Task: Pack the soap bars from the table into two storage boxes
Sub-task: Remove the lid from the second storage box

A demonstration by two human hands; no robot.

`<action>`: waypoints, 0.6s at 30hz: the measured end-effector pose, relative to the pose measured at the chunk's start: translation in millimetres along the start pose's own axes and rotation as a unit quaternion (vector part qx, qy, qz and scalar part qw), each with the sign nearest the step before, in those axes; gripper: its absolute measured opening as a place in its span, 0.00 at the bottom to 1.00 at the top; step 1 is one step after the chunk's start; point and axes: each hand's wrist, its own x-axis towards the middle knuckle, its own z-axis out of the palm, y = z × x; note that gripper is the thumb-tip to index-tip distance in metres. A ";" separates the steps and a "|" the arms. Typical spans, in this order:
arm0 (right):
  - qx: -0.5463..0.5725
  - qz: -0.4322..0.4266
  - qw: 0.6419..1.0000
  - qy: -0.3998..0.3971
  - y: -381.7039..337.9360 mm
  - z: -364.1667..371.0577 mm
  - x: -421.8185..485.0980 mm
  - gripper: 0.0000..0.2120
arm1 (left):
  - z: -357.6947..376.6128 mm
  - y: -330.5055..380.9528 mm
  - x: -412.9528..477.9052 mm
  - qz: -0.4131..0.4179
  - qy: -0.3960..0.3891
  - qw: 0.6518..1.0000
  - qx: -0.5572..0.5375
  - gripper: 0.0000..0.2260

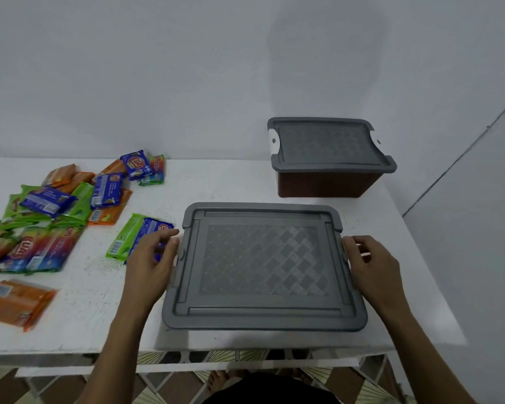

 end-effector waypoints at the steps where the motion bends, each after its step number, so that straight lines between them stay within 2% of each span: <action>1: -0.021 -0.021 0.999 0.014 -1.0 -2.3 -0.5 0.14 | -1.4 2.6 -0.6 0.024 0.019 0.999 0.037 0.08; 4: -0.054 -0.058 0.997 0.001 -9.8 -12.4 -1.6 0.15 | -8.6 16.3 -0.9 0.056 0.025 0.992 0.111 0.11; 8: -0.080 -0.026 0.994 -0.072 -23.3 -20.5 -2.6 0.10 | -15.6 32.4 1.3 0.021 -0.057 0.985 0.165 0.10; 11: -0.079 -0.011 0.993 -0.090 -27.2 -23.1 -3.8 0.09 | -19.1 41.0 2.9 0.010 -0.078 0.982 0.173 0.12; 14: 0.037 0.013 0.995 -0.096 -32.2 -30.6 -2.7 0.08 | -28.2 50.9 3.5 0.001 -0.058 0.990 0.132 0.08; 18: 0.223 0.043 0.971 -0.079 -40.4 -49.3 -0.1 0.09 | -41.8 62.2 6.1 -0.003 -0.051 0.999 -0.018 0.06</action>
